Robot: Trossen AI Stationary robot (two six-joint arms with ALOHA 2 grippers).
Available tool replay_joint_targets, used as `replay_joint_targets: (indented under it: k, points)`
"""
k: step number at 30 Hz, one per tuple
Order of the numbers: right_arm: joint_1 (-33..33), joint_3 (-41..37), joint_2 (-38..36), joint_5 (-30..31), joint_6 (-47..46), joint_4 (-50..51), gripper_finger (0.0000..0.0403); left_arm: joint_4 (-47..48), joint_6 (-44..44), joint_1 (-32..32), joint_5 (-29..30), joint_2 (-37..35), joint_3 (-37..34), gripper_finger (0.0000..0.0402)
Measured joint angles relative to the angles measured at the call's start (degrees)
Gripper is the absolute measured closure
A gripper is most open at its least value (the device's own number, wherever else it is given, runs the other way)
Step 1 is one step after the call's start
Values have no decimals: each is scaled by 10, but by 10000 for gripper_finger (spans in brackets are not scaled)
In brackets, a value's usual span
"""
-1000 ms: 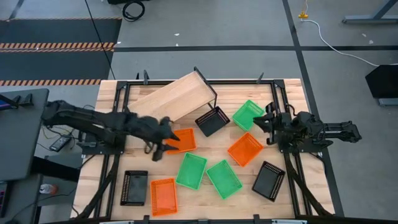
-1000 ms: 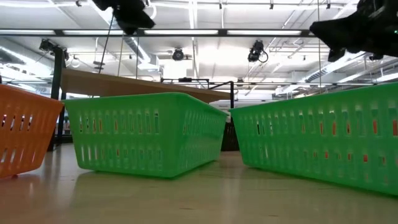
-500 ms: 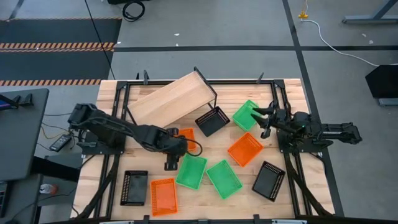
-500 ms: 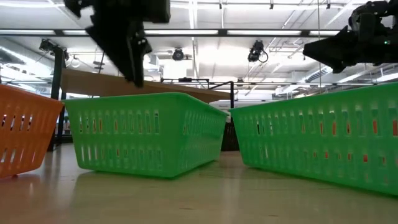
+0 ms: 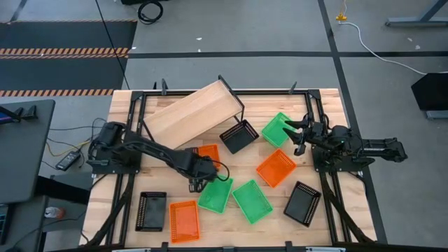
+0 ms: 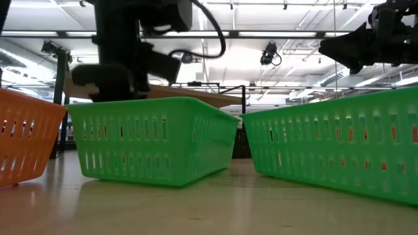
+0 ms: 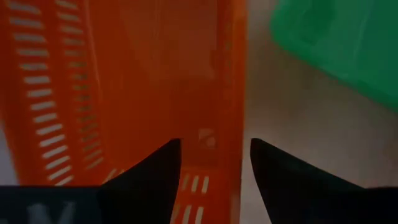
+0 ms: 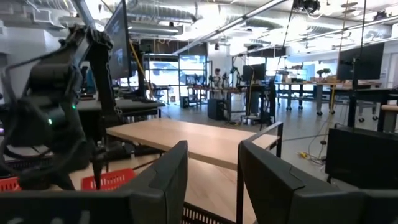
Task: Stack baskets on shelf by color
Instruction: Put the top left orange basket on the shelf
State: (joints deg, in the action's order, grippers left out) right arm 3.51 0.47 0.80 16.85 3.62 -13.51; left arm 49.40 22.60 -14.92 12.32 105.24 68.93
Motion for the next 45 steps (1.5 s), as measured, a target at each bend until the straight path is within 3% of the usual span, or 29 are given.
replay_joint_targets:
  k: [4, 10, 16, 23, 31, 37, 45]
  points:
    - [0, 0, 0, 0, 0, -1, 250, -1, 24, -1, -3, 17, 0, 257]
    - [0, 0, 0, 0, 0, -4, 250, -2, 38, -1, -7, 10, 0, 386]
    - [0, 0, 0, 0, 5, -11, 249, 2, 38, 0, -24, -10, 17, 396]
    - [0, 0, 0, 0, 14, -19, 251, 49, -57, -4, -11, -16, 133, 398]
    - [0, 0, 0, 0, 15, -23, 251, 263, -219, -2, 109, -19, 293, 400]
    - [0, 0, 0, 0, 15, -30, 251, 380, -382, 13, 193, -27, 345, 398]
    - [0, 0, 0, -4, 9, -39, 251, 380, -482, 104, 146, -58, 341, 400]
